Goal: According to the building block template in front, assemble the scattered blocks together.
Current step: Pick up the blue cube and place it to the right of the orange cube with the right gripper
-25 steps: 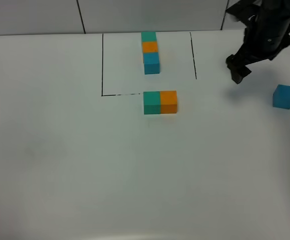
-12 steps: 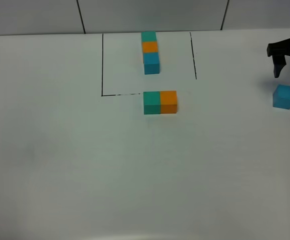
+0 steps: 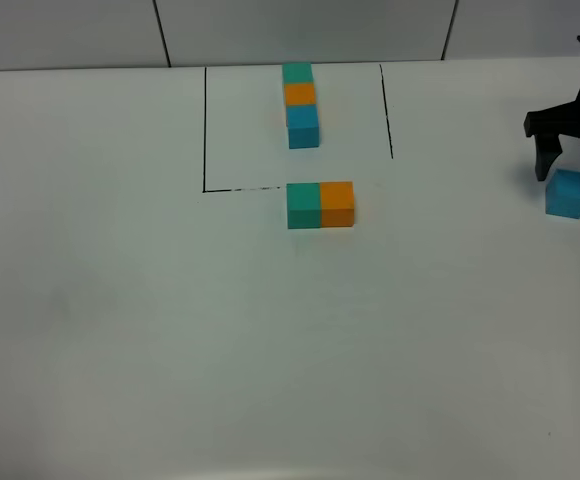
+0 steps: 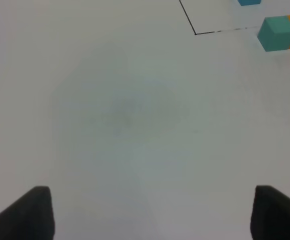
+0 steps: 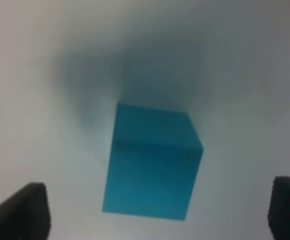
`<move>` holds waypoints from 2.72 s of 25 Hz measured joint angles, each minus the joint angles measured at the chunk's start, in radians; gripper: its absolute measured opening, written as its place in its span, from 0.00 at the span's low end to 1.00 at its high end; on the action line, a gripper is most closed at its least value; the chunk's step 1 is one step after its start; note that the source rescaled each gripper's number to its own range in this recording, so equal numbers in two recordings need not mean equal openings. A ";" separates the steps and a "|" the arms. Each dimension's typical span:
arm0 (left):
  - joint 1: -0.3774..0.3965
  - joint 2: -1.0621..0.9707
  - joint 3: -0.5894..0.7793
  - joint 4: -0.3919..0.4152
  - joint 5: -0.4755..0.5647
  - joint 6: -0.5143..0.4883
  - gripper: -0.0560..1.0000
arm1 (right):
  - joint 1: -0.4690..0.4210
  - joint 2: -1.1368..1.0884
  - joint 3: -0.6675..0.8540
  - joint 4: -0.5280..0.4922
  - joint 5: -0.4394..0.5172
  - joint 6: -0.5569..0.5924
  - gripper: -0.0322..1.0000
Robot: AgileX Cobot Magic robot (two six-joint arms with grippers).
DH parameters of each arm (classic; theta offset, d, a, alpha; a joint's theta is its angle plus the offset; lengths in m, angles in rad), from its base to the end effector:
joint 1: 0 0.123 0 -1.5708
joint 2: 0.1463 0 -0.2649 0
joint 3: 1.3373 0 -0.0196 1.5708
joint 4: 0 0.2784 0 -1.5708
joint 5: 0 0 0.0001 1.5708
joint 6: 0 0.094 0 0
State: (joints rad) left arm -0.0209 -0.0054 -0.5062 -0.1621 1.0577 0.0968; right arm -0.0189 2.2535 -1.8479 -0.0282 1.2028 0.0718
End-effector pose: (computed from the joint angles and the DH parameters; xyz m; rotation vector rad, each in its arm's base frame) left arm 0.0400 -0.0141 0.2925 0.1272 2.0182 -0.1454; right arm 0.4703 -0.0114 0.1396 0.1255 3.0885 -0.0390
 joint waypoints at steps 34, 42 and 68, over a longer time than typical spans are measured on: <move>0.000 0.000 0.000 0.000 0.000 -0.001 0.80 | 0.076 -0.038 0.003 0.010 0.011 -0.342 0.04; 0.000 0.000 0.000 0.000 0.000 -0.001 0.80 | 0.308 -0.098 0.000 -0.009 0.013 -0.838 0.04; 0.000 0.000 0.000 0.000 0.000 -0.001 0.80 | 0.463 0.049 0.000 -0.017 -0.099 -1.201 0.04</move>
State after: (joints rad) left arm -0.0209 -0.0054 -0.5062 -0.1621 1.0577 0.0959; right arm 0.4441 2.3022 -1.8483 -0.0457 1.1035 -1.1294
